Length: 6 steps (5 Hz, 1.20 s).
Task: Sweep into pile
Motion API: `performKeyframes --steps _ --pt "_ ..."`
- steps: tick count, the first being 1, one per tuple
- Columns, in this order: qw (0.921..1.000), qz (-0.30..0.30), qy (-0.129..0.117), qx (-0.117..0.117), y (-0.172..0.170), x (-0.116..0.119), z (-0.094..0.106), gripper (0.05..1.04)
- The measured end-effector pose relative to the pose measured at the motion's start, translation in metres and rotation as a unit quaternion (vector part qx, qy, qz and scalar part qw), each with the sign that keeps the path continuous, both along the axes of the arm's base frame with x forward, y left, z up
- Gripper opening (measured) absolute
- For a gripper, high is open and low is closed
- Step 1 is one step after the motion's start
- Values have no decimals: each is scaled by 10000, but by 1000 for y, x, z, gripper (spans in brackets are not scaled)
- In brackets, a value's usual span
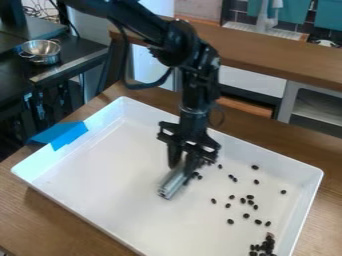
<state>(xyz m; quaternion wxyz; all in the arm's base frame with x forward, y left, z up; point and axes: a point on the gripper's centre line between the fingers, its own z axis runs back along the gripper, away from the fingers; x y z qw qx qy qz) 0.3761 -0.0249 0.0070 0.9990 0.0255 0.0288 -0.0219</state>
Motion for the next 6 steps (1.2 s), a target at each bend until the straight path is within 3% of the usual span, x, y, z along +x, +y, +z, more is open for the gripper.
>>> performKeyframes --steps 2,4,6 --pt "9999 -50 -83 -31 -23 2 3 338" --pt "9992 -310 -232 98 -36 4 0 338" --pt "9985 -497 -181 165 -42 -3 -5 338"
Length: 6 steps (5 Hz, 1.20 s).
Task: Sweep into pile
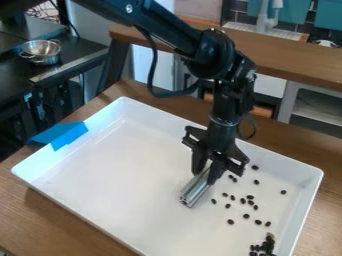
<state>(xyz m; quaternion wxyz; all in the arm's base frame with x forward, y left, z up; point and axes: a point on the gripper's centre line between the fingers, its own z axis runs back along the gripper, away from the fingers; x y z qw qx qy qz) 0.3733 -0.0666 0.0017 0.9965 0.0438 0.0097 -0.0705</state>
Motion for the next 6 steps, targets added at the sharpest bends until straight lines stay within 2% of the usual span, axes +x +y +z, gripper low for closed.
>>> performKeyframes --steps 1,4,6 --pt "9998 -185 45 -22 -6 -7 -1 338" --pt "9948 -766 618 -264 -54 -45 2 338" --pt "9877 -1176 955 -394 -81 -67 6 338"
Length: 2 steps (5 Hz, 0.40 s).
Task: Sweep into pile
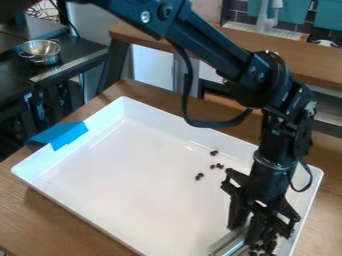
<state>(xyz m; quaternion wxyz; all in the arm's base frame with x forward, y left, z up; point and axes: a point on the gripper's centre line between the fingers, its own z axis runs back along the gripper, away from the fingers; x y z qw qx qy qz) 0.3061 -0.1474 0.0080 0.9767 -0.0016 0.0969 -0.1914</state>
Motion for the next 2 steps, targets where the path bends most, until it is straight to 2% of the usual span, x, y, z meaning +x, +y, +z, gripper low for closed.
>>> performKeyframes --steps 1,2 --pt "9999 -55 -60 -94 5 0 12 338" --pt "9987 285 -206 -361 39 12 41 338"
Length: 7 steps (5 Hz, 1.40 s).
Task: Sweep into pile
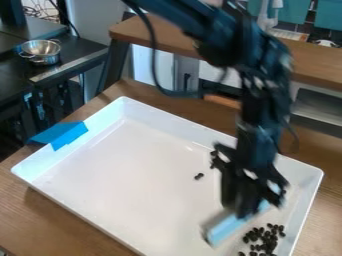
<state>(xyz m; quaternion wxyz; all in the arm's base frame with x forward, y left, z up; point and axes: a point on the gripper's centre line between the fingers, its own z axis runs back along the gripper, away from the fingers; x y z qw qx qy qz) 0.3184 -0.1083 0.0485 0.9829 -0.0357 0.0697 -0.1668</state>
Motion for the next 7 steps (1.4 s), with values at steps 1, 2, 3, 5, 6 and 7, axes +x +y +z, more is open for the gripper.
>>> performKeyframes --steps 1,2,3,5,6,7 --pt "9986 439 -121 -272 59 8 33 338" --pt "9961 776 -295 -284 102 20 46 338" --pt "9886 1451 -376 -155 150 41 41 338" --pt "9794 1983 -154 358 158 74 -15 338" --pt "9796 1945 -84 501 142 79 -29 338" --pt "9800 1895 -124 587 128 81 -37 338"
